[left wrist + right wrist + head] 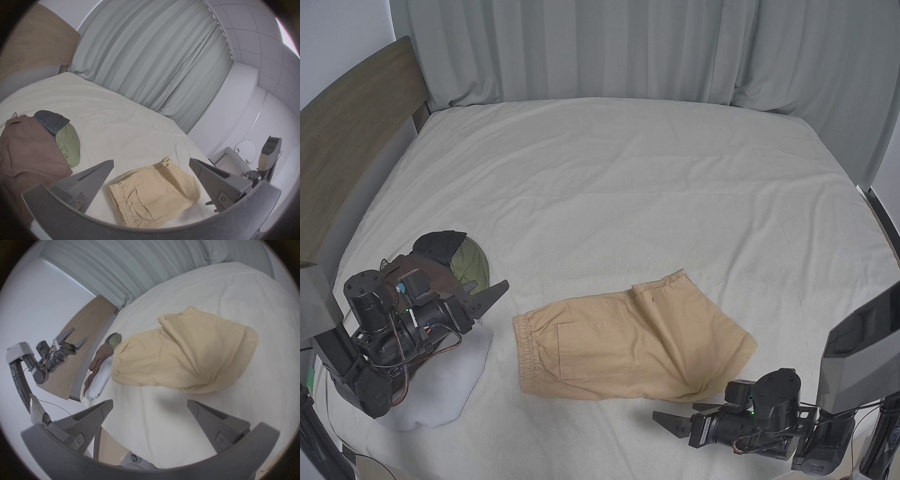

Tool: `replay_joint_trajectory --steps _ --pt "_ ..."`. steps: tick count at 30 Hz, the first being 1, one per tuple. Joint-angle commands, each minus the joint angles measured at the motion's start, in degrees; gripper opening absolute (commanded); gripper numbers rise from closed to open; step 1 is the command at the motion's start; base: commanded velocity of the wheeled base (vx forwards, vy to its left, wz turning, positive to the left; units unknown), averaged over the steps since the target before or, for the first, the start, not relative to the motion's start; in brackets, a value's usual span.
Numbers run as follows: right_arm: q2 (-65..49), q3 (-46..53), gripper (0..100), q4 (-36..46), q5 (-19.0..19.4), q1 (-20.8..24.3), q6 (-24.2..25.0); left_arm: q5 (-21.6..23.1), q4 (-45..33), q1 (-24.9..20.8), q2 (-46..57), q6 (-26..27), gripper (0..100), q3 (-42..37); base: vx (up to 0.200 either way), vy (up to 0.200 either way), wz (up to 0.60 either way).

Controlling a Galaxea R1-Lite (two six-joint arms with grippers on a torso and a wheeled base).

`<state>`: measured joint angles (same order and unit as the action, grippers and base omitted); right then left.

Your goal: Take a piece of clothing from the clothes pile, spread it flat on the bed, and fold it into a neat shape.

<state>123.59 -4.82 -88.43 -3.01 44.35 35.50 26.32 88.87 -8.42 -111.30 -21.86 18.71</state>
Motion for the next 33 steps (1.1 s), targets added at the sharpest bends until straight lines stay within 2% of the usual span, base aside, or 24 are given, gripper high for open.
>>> replay_joint_trajectory --steps 1,10,11,14,17,25,33 --pt "-9.33 -0.55 100 0.01 -0.07 2.94 -0.43 -0.13 -0.01 -0.1 1.26 1.47 100 -0.43 0.0 0.0 0.0" --pt "-14.69 -3.27 100 0.01 0.11 2.06 -0.78 -2.76 -0.01 0.43 1.88 1.38 100 1.15 0.0 0.0 0.0" --pt "-16.27 -5.2 100 0.01 0.2 1.09 -1.31 -6.37 -0.19 0.6 2.05 1.29 100 3.08 0.0 0.0 0.0" --pt "-17.06 -6.79 100 -0.08 0.46 -0.58 -3.16 -11.55 -0.36 0.78 1.96 1.91 100 5.63 0.0 0.0 0.0" --pt "-17.94 -8.02 100 -0.08 2.75 -1.99 -4.91 -14.72 -0.36 2.1 1.88 3.58 100 7.83 0.0 0.0 0.0" --pt "-22.16 -11.97 100 0.01 7.05 -5.15 -5.79 -14.98 -0.36 3.5 1.44 4.98 100 8.36 0.0 0.0 0.0" --pt "-23.92 -13.03 100 0.1 8.99 -6.73 -5.88 -14.89 -0.28 3.06 0.03 4.98 100 7.48 0.0 0.0 0.0"
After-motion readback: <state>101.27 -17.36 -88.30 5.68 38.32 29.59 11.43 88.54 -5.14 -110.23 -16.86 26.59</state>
